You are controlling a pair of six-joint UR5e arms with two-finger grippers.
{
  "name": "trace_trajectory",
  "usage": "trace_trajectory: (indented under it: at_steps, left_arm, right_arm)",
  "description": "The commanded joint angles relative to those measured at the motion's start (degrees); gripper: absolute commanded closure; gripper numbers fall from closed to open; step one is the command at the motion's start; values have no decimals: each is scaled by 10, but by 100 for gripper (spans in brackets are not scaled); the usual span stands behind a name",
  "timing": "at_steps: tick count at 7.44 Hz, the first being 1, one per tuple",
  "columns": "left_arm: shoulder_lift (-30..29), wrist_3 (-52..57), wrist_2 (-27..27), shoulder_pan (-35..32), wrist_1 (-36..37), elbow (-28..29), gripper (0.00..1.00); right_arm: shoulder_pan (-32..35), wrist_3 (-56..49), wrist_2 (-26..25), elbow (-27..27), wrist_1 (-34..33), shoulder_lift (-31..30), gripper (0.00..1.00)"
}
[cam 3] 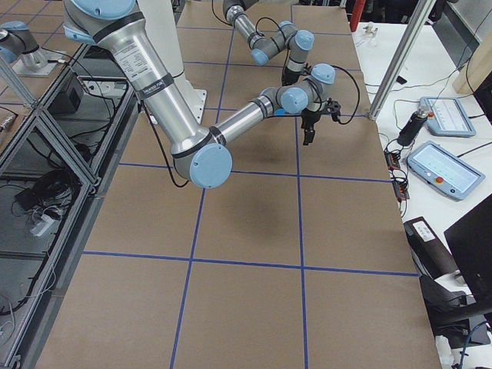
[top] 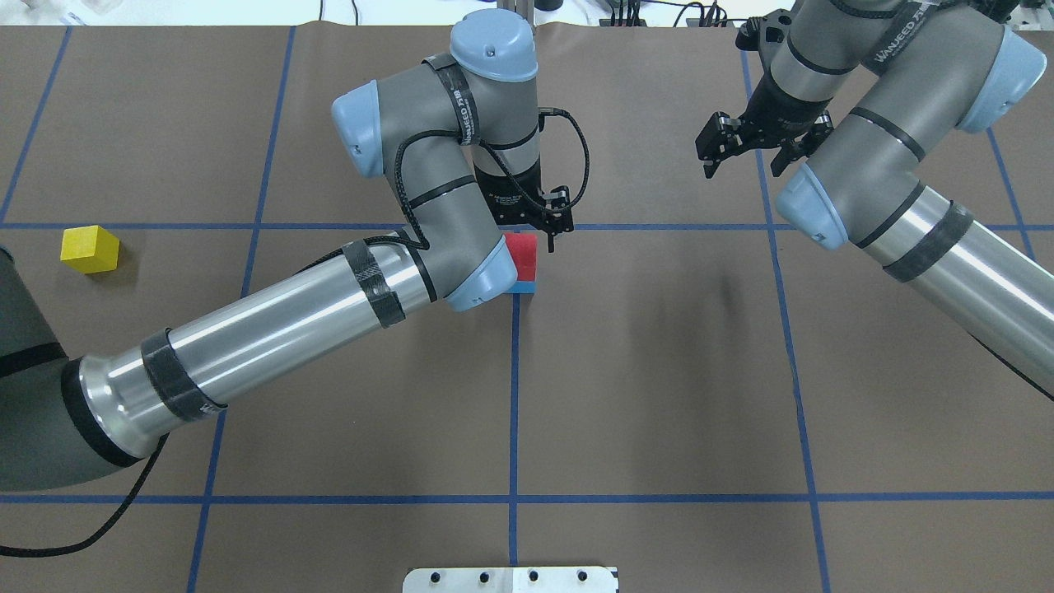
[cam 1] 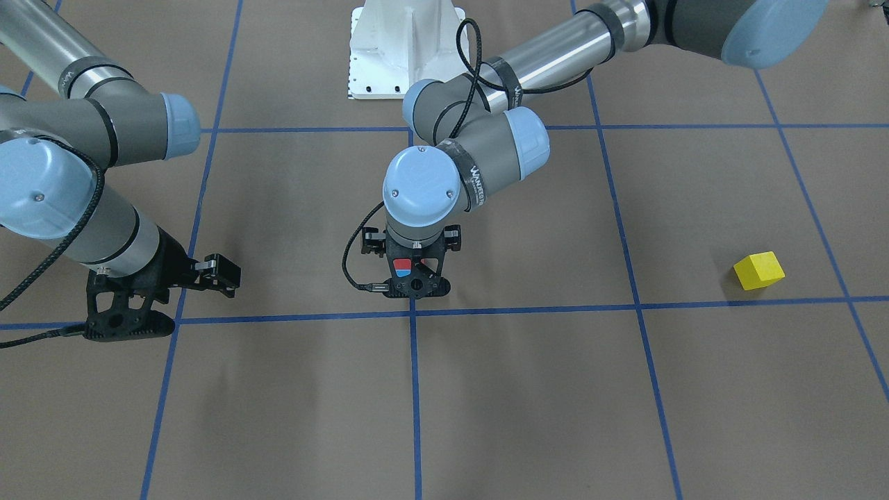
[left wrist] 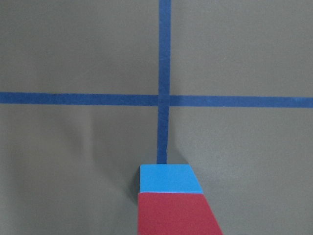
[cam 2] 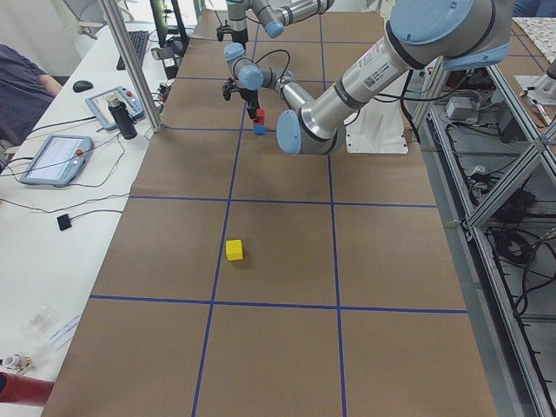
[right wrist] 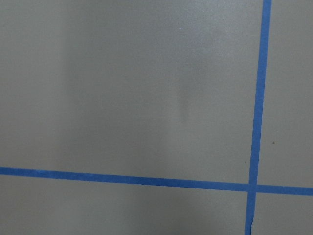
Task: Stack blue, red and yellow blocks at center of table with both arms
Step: 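Raise the left gripper and move it toward the yellow cube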
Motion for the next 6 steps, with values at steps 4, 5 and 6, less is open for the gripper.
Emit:
trace_trajectory:
  at_steps: [4,5,6]
  left_arm:
    - [55,-2,1,-44,23,-179,0]
    - [129,2,0,-70,22,-263,0]
    - [199,11,-5,-108,16,-315,0]
  right_arm:
    - [2,-2,1,1,0,2,1]
    - [2,-3,1,1,0,2,1]
    - [2,-3,1,1,0,2,1]
